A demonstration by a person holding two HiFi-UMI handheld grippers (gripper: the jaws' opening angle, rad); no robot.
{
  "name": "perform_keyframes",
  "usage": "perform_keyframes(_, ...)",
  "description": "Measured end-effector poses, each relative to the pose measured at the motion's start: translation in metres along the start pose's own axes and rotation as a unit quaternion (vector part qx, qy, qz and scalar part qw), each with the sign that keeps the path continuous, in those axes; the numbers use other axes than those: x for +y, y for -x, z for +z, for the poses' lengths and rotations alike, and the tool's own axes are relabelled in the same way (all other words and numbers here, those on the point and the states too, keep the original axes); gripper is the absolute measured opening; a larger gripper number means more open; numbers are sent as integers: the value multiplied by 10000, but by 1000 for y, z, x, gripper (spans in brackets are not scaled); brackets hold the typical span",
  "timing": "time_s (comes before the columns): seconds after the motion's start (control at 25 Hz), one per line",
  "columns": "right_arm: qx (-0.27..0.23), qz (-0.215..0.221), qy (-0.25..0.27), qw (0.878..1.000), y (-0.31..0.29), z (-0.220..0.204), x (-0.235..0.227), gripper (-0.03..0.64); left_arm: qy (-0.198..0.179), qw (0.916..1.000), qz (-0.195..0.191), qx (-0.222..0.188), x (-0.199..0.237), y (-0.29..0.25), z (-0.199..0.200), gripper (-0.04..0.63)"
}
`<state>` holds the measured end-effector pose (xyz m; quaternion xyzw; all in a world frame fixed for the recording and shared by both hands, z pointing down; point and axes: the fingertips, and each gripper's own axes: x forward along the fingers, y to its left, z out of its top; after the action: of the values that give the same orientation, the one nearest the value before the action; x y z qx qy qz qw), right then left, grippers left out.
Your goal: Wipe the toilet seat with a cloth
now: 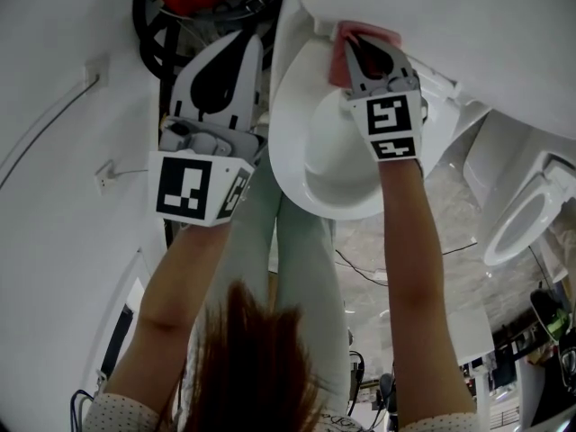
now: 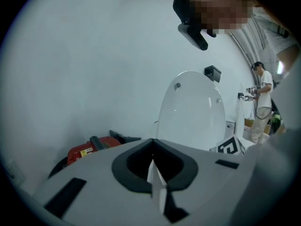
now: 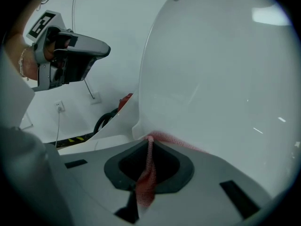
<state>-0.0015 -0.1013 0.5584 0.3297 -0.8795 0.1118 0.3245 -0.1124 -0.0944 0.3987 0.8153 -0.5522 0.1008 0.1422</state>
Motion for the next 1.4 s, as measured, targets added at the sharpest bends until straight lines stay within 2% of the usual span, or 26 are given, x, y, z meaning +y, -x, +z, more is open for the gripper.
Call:
perform_keyframes(0.24, 4, -140, -14, 9999, 12, -12, -14, 37, -33, 9999, -124, -22, -7, -3, 3, 5)
perform_keyframes(0.76, -18, -517, -642, 9966, 42, -40, -50, 35, -79, 9994, -326, 6, -23, -4, 5, 3)
perform_keyframes(1.4, 72, -1026, -680, 9924, 82, -77, -83, 35, -109, 9981, -598, 26, -48, -1, 3, 3)
